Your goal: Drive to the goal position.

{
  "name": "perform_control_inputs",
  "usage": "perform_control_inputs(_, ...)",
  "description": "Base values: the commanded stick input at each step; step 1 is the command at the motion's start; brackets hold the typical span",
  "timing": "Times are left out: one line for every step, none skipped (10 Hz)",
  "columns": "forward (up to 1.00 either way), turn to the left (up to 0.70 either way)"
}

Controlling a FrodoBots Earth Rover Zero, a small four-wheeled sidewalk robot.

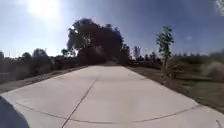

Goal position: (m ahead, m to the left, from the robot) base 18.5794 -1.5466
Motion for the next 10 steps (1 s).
perform_control_inputs(0.70,0.00)
perform_control_inputs(0.70,0.00)
perform_control_inputs(0.70,0.00)
perform_control_inputs(0.70,0.00)
perform_control_inputs(0.70,0.00)
perform_control_inputs(0.70,0.00)
perform_control_inputs(0.70,0.00)
perform_control_inputs(0.70,0.35)
perform_control_inputs(0.70,0.35)
perform_control_inputs(0.70,0.35)
